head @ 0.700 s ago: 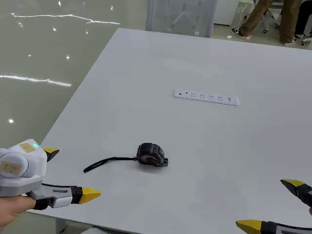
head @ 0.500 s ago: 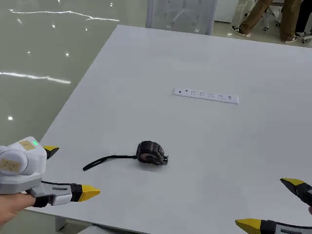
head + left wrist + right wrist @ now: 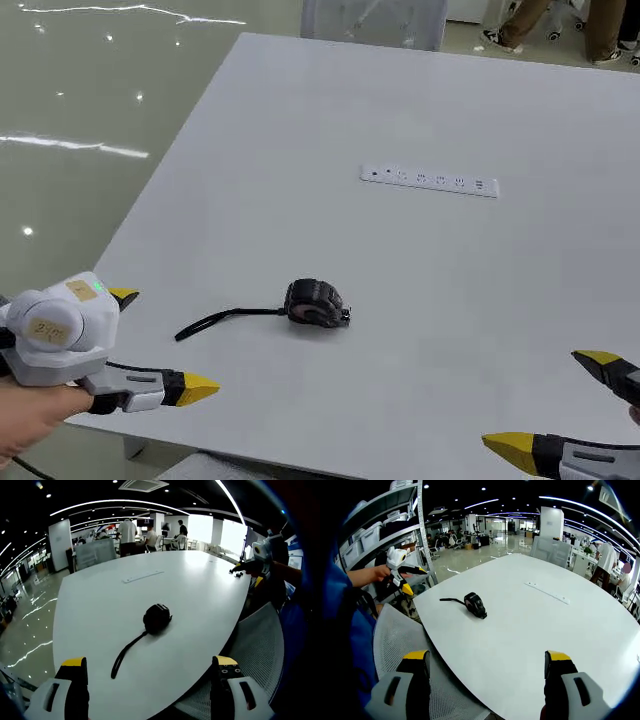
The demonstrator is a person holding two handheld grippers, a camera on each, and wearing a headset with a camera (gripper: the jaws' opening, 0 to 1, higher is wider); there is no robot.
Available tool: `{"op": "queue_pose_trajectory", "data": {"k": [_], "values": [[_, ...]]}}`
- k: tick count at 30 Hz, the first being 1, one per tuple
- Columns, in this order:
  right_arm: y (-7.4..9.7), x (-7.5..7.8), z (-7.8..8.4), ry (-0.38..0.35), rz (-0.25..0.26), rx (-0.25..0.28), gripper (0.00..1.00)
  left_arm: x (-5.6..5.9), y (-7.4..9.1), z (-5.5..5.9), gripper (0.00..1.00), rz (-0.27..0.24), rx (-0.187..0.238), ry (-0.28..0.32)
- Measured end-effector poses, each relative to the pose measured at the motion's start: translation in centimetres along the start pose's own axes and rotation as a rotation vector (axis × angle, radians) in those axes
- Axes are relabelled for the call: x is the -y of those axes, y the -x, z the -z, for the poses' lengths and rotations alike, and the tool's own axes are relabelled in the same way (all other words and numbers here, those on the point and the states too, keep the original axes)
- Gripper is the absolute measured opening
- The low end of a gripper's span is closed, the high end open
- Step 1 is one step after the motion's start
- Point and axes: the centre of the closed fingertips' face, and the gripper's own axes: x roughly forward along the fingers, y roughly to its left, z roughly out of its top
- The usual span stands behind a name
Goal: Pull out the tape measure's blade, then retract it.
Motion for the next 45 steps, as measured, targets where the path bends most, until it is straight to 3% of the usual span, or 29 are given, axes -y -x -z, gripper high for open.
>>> {"op": "queue_pose_trajectory", "data": {"k": [21,45], "values": [[-3.3,0.6,-0.1,0.033,-0.06,-0.036,0.9,0.9,-4.5,-1.6,0.98,0.081,-0.014,-0.065],[-9.0,0.1,-0.8,0.143,-0.176,-0.072,0.84,2.2,-10.0,-2.8,0.92,0.154,-0.049,-0.174]]}}
